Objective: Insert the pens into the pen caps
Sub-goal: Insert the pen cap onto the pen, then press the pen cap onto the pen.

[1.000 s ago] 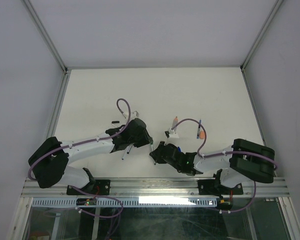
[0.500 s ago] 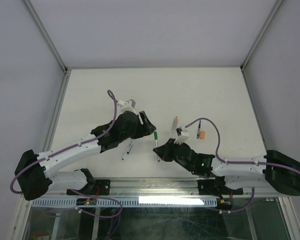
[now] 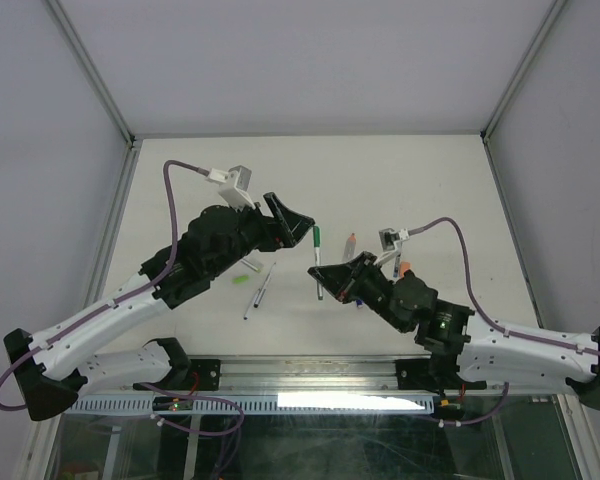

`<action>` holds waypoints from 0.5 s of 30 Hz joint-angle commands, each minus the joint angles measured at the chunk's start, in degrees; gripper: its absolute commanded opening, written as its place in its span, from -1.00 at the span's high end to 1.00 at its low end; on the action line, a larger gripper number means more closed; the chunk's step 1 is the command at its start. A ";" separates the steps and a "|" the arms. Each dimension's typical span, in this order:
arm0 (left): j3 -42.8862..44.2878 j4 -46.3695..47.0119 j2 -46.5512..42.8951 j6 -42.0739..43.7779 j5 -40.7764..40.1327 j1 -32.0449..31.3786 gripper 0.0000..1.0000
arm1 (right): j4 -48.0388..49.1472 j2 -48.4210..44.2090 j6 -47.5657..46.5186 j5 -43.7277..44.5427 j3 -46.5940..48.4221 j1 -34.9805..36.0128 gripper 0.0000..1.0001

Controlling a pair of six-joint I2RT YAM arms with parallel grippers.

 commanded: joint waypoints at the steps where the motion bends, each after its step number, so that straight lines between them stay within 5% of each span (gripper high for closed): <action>1: 3.97 3.47 -0.58 0.69 3.43 0.08 -0.56 | -2.10 2.99 -30.07 -16.15 9.78 -0.06 1.00; 7: 5.34 3.68 -0.18 -0.80 4.91 0.12 -0.56 | -4.90 9.17 -36.46 -19.10 17.84 -0.06 1.00; 15: 4.44 3.55 -2.69 -1.88 4.02 0.11 -0.55 | -5.05 9.35 -36.70 -12.06 18.17 -0.07 1.00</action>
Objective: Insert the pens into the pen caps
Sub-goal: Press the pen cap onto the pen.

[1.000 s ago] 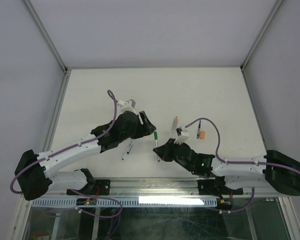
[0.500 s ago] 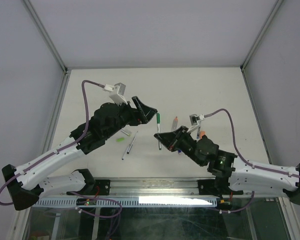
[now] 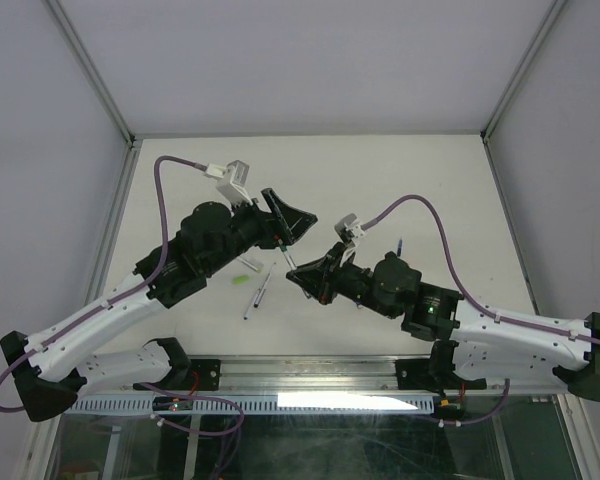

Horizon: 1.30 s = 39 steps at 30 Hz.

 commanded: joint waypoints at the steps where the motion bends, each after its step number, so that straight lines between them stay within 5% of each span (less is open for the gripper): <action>1: 1.37 2.74 -2.85 -0.90 0.24 0.15 -0.55 | 1.12 -1.91 -2.23 4.92 1.28 0.13 1.00; 10: 1.25 3.25 -2.06 -1.41 1.72 0.11 -0.48 | 0.20 -2.94 -0.83 7.14 0.74 0.09 1.00; 29: -1.57 5.67 -1.67 -3.11 4.04 0.15 0.21 | -1.61 -4.29 1.02 10.97 0.04 0.09 1.00; 39: -0.37 4.72 -0.67 -3.71 4.12 0.15 1.00 | -1.79 -4.00 -0.22 12.88 0.63 0.11 1.00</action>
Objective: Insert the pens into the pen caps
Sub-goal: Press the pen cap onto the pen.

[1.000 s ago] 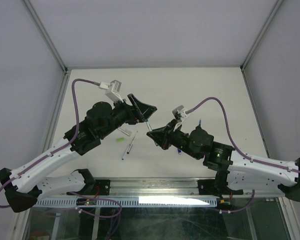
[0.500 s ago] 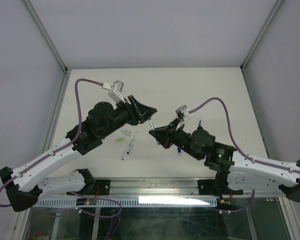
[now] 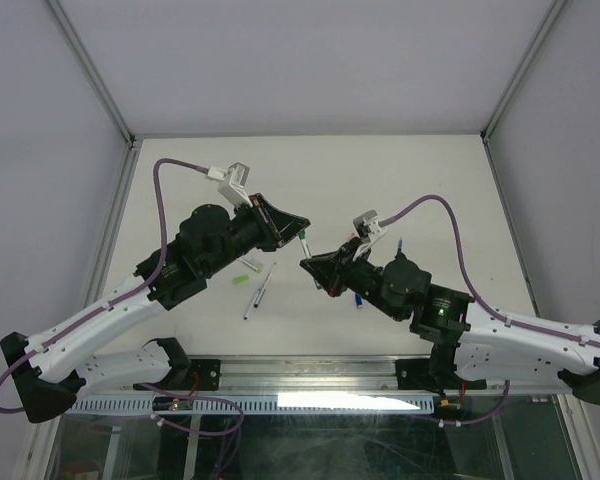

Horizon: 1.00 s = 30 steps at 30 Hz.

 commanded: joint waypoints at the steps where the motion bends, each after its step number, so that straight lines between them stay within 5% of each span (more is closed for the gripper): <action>1: 1.84 1.32 0.79 -0.65 1.24 0.11 1.00 | 1.74 -0.42 -1.73 3.69 1.27 0.09 1.00; 10: 2.47 1.03 2.05 -0.27 4.76 0.10 1.00 | 6.11 3.01 -9.61 7.01 7.02 -2.56 1.00; 30: 4.60 -0.25 8.26 6.05 6.63 -6.22 1.00 | 4.81 19.10 -20.73 -11.83 40.21 -20.35 1.00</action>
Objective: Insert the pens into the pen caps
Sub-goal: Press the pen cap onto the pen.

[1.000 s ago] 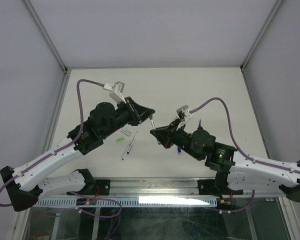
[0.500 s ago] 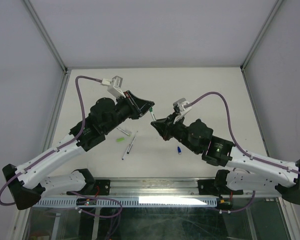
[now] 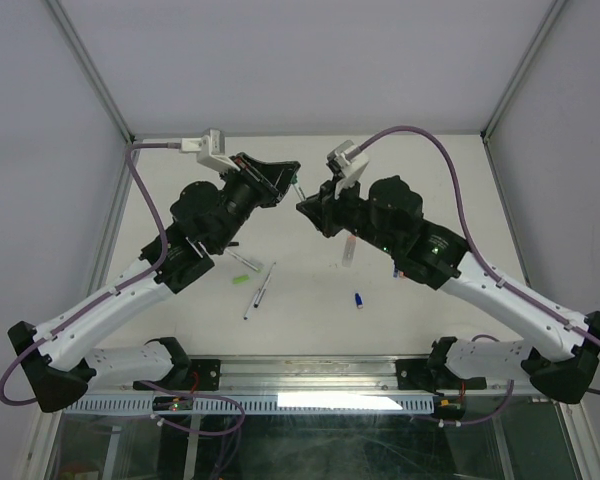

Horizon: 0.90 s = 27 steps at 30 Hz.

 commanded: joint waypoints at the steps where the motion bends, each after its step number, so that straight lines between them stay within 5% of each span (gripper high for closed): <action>1: -2.90 -11.49 2.23 -0.41 18.97 -7.60 1.00 | 20.95 4.42 -2.69 1.37 13.97 -4.80 1.00; 13: -4.85 -10.72 1.28 -0.43 18.57 -9.32 1.00 | 19.72 11.56 -2.70 -3.29 26.80 -9.41 1.00; 27: -3.79 -12.85 -2.04 2.34 15.63 -9.22 0.92 | 13.78 -2.72 9.97 -13.06 -3.45 -9.29 1.00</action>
